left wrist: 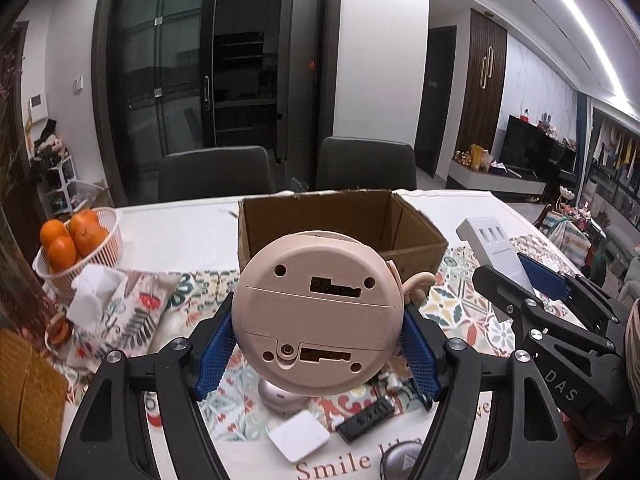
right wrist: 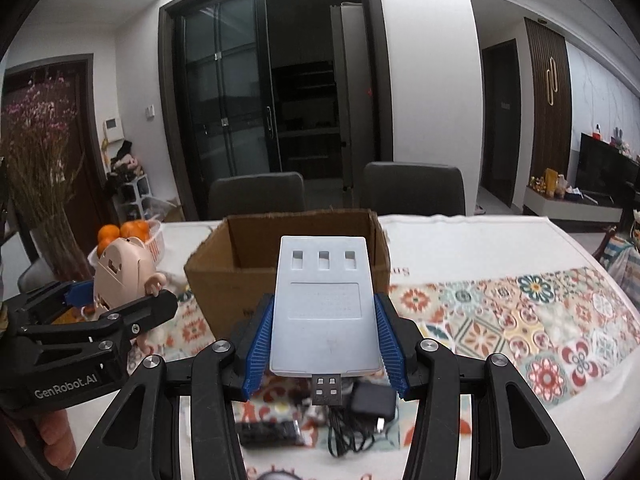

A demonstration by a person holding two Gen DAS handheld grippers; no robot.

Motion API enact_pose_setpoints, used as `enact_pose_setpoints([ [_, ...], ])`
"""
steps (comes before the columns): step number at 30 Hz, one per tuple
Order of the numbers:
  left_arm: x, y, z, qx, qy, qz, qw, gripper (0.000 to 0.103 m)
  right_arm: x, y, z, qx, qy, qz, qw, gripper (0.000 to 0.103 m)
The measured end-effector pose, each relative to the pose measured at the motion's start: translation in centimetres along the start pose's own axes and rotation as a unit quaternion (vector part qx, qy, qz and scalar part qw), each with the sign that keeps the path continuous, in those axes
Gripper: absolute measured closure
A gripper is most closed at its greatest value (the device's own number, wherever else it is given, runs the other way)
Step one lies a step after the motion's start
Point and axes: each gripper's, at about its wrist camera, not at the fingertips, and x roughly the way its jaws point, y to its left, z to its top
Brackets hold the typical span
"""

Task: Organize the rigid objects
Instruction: 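Lift and carry the pink toy and white hub over the cardboard box with both grippers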

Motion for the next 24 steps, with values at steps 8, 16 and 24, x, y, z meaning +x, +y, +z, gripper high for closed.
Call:
enact_pose_setpoints([
  [8, 1.3, 0.4, 3.0, 0.008, -0.007, 0.007, 0.9999, 0.029, 1.6, 0.5, 2.5, -0.005, -0.005, 0.006, 1.000, 0.054],
  [16, 3.5, 0.7, 5.7, 0.012, 0.006, -0.002, 0.9999, 0.029, 3.7, 0.4, 4.7, 0.002, 0.006, 0.018, 1.000, 0.054],
  [24, 6.8, 1.2, 7.3, 0.013, 0.038, -0.007, 0.9991, 0.029, 7.0, 0.1, 6.2, 0.000, 0.033, 0.016, 0.999, 0.054],
])
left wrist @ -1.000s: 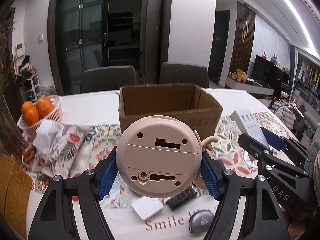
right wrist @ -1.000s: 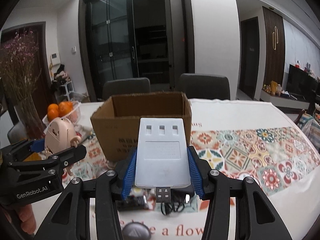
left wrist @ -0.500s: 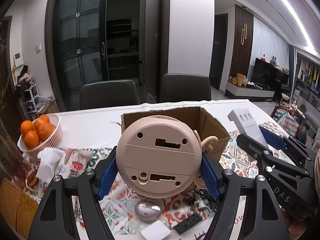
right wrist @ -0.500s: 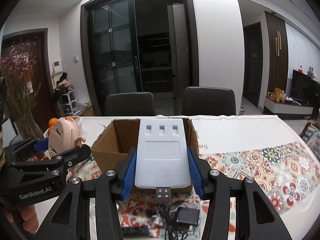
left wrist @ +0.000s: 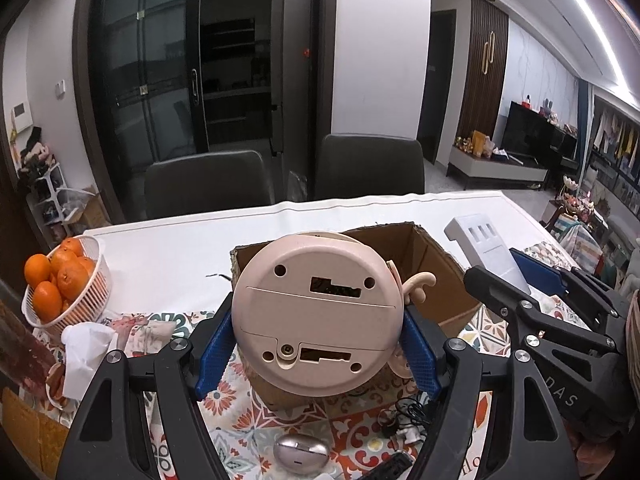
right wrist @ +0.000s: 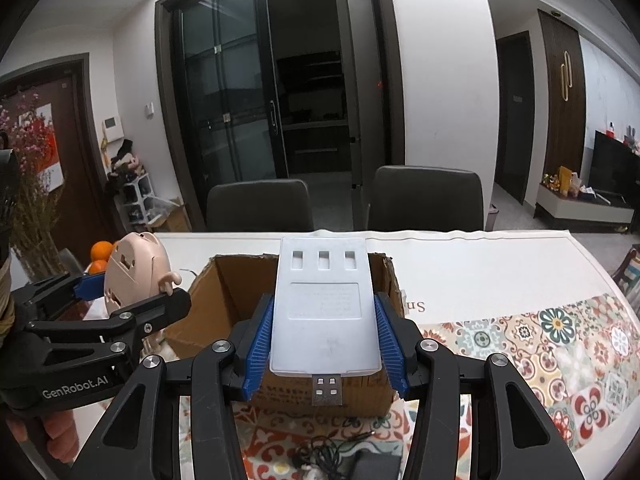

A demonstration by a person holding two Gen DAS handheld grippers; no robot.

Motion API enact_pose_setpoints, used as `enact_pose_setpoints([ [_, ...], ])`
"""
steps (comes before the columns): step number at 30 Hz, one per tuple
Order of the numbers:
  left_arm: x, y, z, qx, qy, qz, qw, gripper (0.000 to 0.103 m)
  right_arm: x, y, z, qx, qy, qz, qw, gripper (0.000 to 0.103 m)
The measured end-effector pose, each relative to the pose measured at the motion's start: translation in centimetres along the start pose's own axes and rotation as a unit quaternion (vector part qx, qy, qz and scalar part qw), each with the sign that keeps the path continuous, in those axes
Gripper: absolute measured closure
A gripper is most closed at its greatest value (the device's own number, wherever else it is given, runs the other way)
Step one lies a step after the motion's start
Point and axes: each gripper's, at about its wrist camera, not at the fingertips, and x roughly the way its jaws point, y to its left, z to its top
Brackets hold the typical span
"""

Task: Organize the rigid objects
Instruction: 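Lift and carry the pink toy and white hub over the cardboard box with both grippers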

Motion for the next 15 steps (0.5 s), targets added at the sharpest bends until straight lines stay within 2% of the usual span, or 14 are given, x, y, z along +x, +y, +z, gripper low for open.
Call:
enact_pose_setpoints([
  [15, 6.8, 0.0, 1.8, 0.027, 0.082, 0.004, 0.9963, 0.029, 7.1, -1.4, 1.5, -0.008, 0.094, 0.008, 0.995, 0.054],
])
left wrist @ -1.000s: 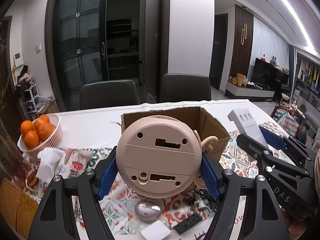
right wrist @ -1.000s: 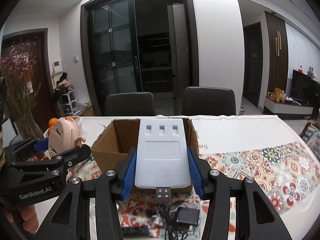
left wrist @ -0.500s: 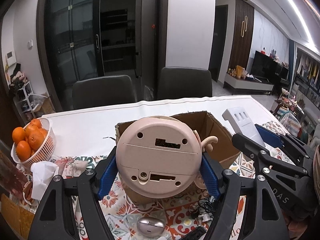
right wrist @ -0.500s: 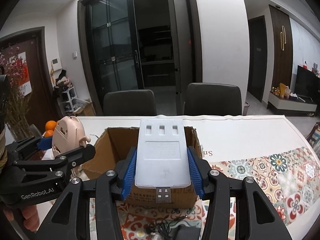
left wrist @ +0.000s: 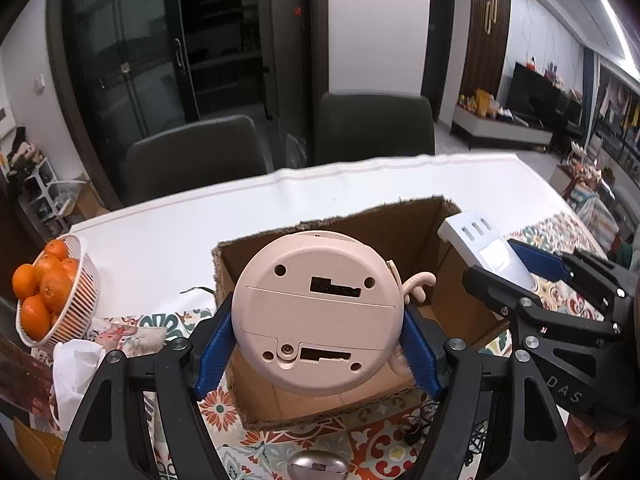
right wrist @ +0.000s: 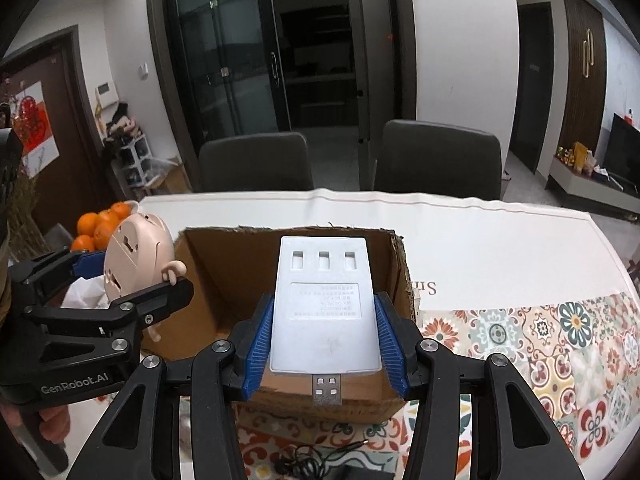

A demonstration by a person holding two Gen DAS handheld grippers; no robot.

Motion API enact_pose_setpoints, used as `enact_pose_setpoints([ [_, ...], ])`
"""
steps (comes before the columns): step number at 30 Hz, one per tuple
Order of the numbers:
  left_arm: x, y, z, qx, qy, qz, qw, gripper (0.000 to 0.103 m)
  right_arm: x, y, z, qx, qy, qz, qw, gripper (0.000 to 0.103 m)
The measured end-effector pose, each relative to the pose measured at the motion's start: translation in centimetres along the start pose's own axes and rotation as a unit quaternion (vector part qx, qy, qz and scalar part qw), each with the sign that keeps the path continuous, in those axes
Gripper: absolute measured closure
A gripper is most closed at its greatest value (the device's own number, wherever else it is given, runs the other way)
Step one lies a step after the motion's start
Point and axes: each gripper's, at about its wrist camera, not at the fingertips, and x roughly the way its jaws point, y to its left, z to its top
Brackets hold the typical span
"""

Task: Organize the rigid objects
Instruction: 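Lift and carry the pink toy and white hub over the cardboard box with both grippers, then lower both items into the box and open both grippers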

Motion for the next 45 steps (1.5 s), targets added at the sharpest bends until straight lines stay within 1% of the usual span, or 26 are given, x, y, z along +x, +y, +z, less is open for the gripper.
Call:
enact_pose_setpoints([
  [3, 1.1, 0.2, 0.1, 0.001, 0.021, 0.006, 0.9998, 0.029, 1.1, -0.3, 0.2, -0.003, 0.020, 0.002, 1.000, 0.054],
  [8, 2.5, 0.3, 0.2, 0.000, 0.051, -0.002, 0.9987, 0.029, 2.4, -0.6, 0.1, -0.008, 0.050, 0.004, 0.999, 0.054],
  [11, 3.0, 0.4, 0.0, -0.003, 0.057, -0.004, 0.9984, 0.029, 2.7, -0.7, 0.0, -0.004, 0.059, 0.009, 0.998, 0.054],
  [12, 3.0, 0.4, 0.2, -0.004, 0.056, -0.001, 0.9984, 0.027, 2.8, -0.9, 0.0, -0.003, 0.059, 0.009, 0.998, 0.053],
  [13, 2.9, 0.3, 0.1, -0.003, 0.052, 0.005, 0.9986, 0.022, 2.8, -1.0, -0.1, -0.002, 0.060, 0.006, 0.998, 0.051],
  [16, 2.2, 0.1, 0.0, -0.001, 0.037, 0.015, 0.9992, 0.016, 2.3, -1.0, -0.3, 0.000, 0.055, -0.001, 0.999, 0.051],
  [21, 0.7, 0.0, -0.5, -0.001, 0.022, 0.021, 0.9995, 0.016, 1.1, -1.3, -0.5, 0.016, 0.039, -0.007, 0.999, 0.050],
  [26, -1.2, -0.1, -1.2, -0.007, 0.002, 0.023, 0.9997, 0.016, -1.0, -1.0, -0.6, 0.015, 0.014, -0.025, 0.999, 0.048],
  [27, -1.7, -0.1, -1.4, -0.008, -0.002, 0.024, 0.9997, 0.014, -1.5, -0.8, -0.7, 0.013, 0.007, -0.029, 0.999, 0.047],
  [28, -2.2, -0.1, -1.5, -0.009, -0.008, 0.025, 0.9996, 0.012, -1.9, -0.7, -0.7, 0.012, 0.002, -0.031, 0.999, 0.043],
  [31, -3.4, -0.1, -2.1, -0.013, -0.020, 0.025, 0.9994, 0.011, -3.3, -0.4, -0.9, 0.011, -0.013, -0.041, 0.999, 0.037],
  [35, -4.6, -0.1, -2.9, -0.014, -0.031, 0.026, 0.9991, 0.010, -5.1, -0.6, -1.3, 0.017, -0.033, -0.058, 0.998, 0.033],
  [36, -4.8, -0.1, -3.2, -0.015, -0.035, 0.029, 0.9989, 0.008, -5.5, -0.6, -1.4, 0.019, -0.037, -0.063, 0.997, 0.030],
  [38, -5.4, -0.2, -3.6, -0.015, -0.042, 0.035, 0.9984, 0.005, -6.3, -0.6, -1.7, 0.021, -0.047, -0.075, 0.996, 0.028],
  [40, -6.0, -0.2, -4.2, -0.015, -0.048, 0.047, 0.9976, 0.001, -6.8, -0.5, -2.0, 0.021, -0.050, -0.080, 0.995, 0.024],
  [45, -7.0, -0.5, -5.8, -0.015, -0.051, 0.065, 0.9965, 0.001, -7.6, -0.4, -3.4, 0.028, -0.049, -0.085, 0.995, 0.022],
])
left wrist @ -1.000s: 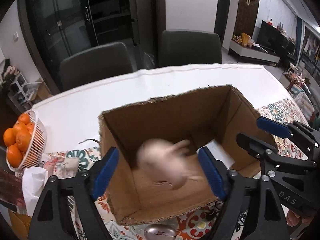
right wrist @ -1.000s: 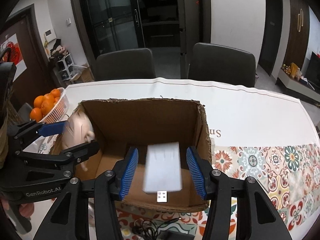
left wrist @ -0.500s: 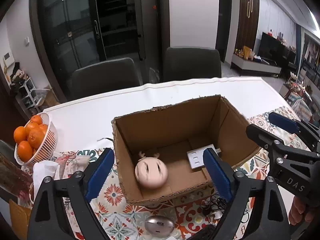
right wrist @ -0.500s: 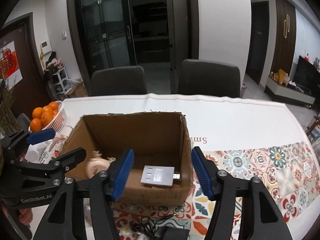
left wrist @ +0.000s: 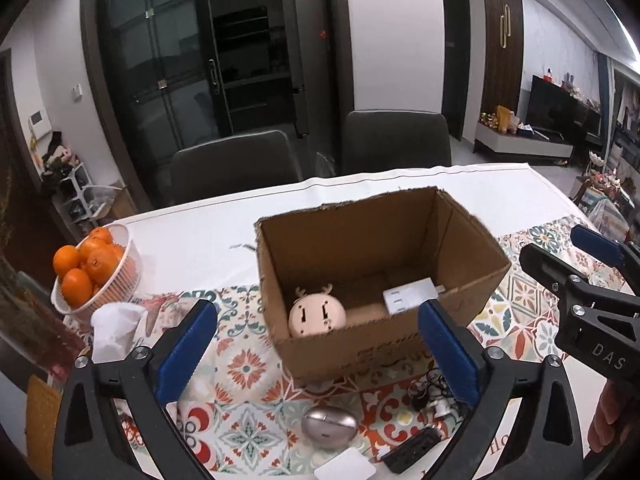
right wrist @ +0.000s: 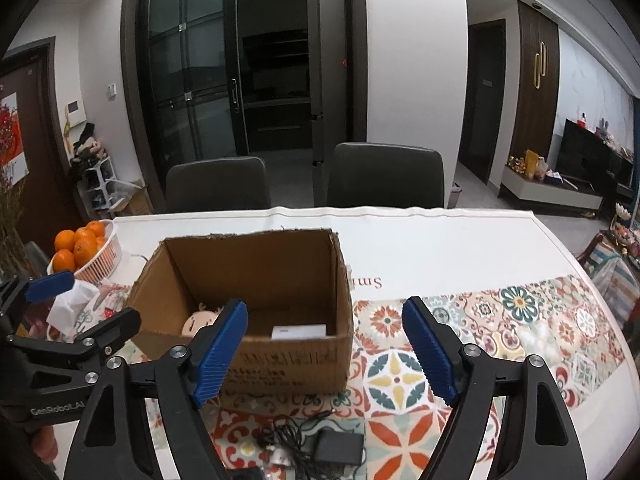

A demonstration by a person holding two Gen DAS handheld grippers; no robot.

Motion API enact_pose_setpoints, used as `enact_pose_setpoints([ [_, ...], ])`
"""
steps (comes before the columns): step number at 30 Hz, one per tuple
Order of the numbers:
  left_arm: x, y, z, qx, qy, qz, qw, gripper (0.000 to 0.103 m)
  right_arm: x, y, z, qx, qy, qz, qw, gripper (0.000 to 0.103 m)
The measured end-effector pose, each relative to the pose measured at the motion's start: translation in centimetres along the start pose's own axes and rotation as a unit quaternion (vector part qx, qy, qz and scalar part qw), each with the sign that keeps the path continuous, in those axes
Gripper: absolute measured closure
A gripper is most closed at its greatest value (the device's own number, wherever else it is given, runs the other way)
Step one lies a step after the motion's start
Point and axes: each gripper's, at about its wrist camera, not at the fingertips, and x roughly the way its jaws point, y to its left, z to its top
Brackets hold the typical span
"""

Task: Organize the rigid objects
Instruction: 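Lower both items into the box and open both grippers, then move both grippers back toward the silver egg case and black adapter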

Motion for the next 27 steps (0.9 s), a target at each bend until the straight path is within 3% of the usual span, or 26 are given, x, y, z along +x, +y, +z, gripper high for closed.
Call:
enact_pose_setpoints([
  [15, -1.7, -0.2, -4.6, 0.006, -0.003, 0.044, 0.9990, 0.001, -0.5, -0.9, -4.0, 0.028, 0.027, -0.013, 0.999, 0.022],
  [27, 0.7, -0.2, -7.1, -0.007, 0.050, 0.033, 0.9982, 0.001, 1.6, -1.2, -6.7, 0.049, 0.084, -0.018, 0.995, 0.022],
])
